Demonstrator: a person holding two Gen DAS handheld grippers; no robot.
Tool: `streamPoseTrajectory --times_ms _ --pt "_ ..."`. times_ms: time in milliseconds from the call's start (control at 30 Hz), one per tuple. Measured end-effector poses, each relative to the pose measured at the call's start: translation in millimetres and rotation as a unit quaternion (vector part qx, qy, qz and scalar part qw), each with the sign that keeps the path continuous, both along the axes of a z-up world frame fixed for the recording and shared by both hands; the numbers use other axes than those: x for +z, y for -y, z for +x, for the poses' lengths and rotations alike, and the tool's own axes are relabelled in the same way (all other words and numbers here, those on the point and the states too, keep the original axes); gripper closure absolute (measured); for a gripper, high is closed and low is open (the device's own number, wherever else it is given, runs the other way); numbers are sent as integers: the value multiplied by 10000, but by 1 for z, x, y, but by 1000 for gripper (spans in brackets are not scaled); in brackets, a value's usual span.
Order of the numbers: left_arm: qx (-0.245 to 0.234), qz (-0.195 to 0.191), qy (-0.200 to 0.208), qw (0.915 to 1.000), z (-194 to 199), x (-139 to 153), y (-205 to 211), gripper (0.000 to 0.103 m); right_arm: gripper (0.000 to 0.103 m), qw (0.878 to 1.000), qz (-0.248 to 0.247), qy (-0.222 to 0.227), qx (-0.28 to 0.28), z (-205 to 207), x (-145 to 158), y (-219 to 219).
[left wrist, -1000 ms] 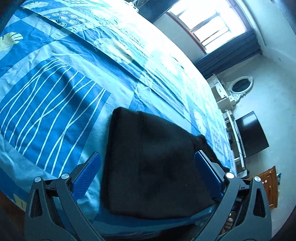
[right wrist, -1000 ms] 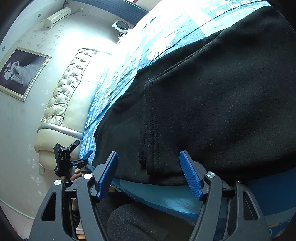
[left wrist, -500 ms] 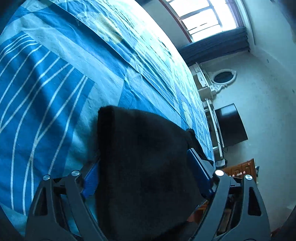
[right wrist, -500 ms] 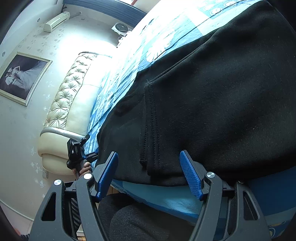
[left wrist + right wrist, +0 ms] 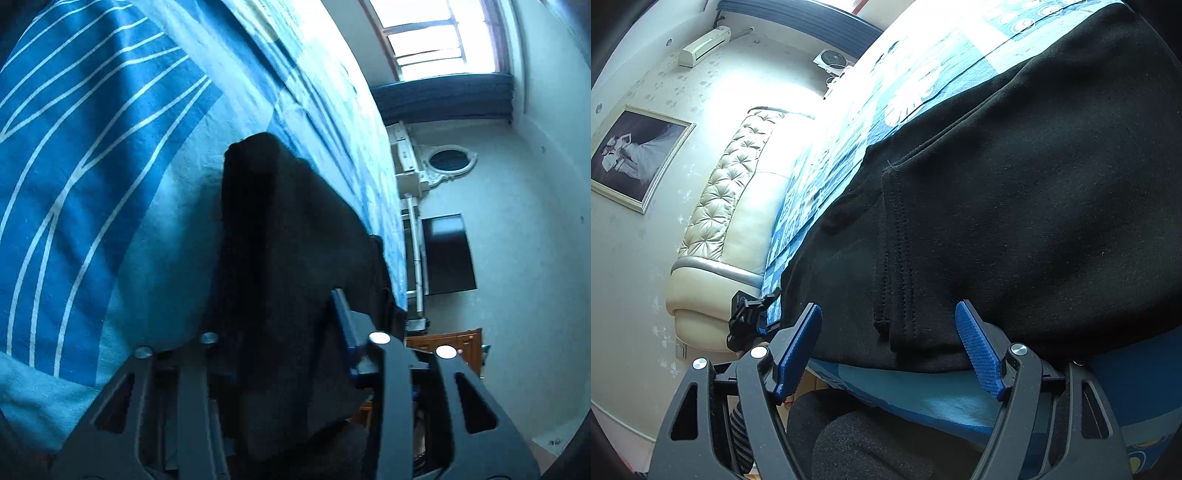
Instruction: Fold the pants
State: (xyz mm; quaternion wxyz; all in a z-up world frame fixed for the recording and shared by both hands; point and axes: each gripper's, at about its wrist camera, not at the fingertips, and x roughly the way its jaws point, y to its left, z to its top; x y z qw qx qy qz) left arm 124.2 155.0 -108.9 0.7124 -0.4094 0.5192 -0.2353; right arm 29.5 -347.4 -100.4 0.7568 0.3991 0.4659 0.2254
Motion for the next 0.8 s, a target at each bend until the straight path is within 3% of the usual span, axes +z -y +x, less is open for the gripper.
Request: streamPoseTrajectory --times_ms 67,167,400,500,600,700,800 --pt "87 14 -168 9998 0 0 3 87 29 10000 16 4 -9 0 0 0" --pt "246 135 -255 9993 0 15 6 90 29 10000 70 -15 -51 -1 1 2" --pt "45 653 308 9974 -2 101 43 90 29 9998 -212 -13 25 -1 19 -1" --pt "-233 1115 635 9915 -5 141 76 90 28 9994 -340 26 -30 -1 28 2" --pt "-501 1403 904 9847 -13 170 112 90 18 9993 -241 -1 -276 -1 36 13" --pt "-780 1741 1154 9748 -20 192 156 90 17 9983 -75 -97 -563 -1 39 28" --pt "-987 2137 1345 9625 -28 202 196 90 17 9961 -323 -89 -819 -6 46 42"
